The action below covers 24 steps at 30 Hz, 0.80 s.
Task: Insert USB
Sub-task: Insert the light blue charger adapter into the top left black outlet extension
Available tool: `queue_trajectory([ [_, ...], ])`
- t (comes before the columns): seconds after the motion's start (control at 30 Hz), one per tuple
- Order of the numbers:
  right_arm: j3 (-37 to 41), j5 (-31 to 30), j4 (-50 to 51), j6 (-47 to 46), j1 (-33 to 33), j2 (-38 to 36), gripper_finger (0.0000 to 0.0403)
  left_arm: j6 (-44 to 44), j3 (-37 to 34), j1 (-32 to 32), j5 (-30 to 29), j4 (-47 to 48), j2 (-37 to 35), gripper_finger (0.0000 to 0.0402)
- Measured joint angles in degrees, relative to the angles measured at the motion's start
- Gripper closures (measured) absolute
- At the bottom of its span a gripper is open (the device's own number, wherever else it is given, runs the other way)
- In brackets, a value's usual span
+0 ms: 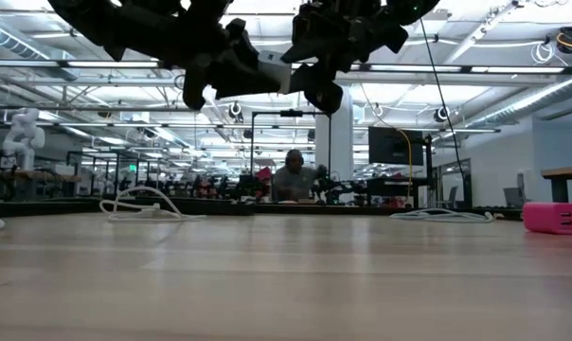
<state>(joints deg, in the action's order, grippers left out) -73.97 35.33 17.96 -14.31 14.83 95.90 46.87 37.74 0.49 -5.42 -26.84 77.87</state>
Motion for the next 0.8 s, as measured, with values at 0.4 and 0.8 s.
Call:
queue_trajectory([
  [0.4, 0.00, -0.54, -0.02, 0.15, 0.04, -0.02, 0.0239, -3.70, 0.00, -1.26, 2.12, -2.92, 0.00, 0.0231],
  [0.8, 0.00, -1.26, -0.44, -0.11, 0.18, -0.03, 0.0218, -6.16, 0.00, 0.38, 0.89, -2.70, -0.23, 0.0277],
])
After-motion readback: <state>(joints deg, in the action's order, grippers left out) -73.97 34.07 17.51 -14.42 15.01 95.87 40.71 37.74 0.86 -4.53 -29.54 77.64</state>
